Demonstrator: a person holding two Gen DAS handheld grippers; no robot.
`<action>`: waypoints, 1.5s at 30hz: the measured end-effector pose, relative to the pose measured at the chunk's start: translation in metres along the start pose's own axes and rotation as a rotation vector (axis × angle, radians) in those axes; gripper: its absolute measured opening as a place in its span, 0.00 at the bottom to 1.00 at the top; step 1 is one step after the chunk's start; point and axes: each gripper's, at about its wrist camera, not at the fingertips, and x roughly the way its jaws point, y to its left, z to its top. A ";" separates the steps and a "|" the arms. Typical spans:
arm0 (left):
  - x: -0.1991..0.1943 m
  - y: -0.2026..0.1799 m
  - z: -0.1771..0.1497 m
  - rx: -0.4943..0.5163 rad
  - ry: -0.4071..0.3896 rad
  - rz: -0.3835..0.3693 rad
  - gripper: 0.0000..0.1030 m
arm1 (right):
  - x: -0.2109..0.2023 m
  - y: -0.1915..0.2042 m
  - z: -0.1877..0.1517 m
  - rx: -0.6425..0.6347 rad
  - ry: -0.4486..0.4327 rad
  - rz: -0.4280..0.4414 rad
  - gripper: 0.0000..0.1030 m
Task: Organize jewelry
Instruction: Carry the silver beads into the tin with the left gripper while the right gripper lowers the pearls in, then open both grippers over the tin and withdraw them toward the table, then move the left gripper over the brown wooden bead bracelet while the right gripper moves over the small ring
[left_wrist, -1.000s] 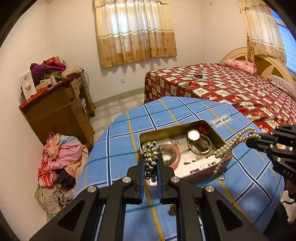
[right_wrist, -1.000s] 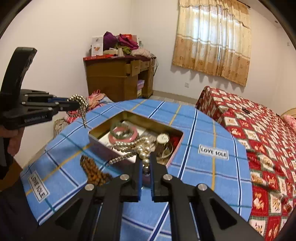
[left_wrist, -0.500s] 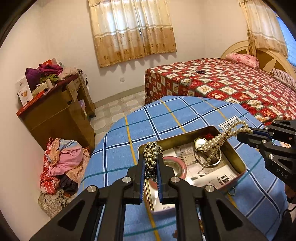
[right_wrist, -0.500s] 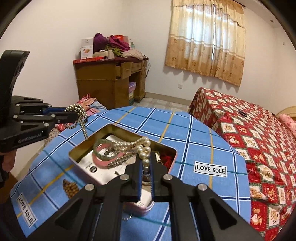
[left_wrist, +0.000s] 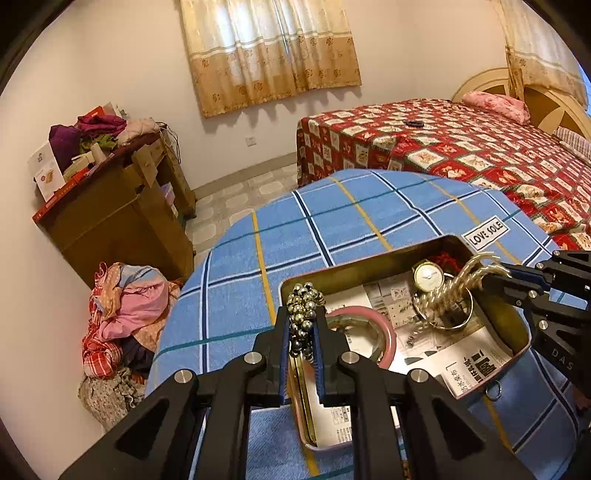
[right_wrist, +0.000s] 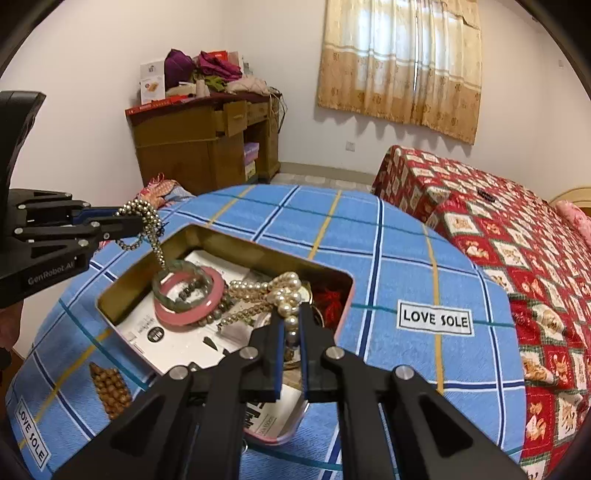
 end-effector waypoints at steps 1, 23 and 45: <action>0.003 -0.001 -0.001 0.004 0.012 0.007 0.13 | 0.001 -0.001 -0.001 0.002 0.000 -0.006 0.10; 0.005 0.000 -0.019 -0.030 0.044 0.051 0.63 | -0.008 -0.004 -0.015 0.049 0.009 -0.038 0.54; -0.044 -0.061 -0.078 -0.073 0.062 -0.058 0.63 | -0.043 0.003 -0.073 0.092 0.049 -0.100 0.67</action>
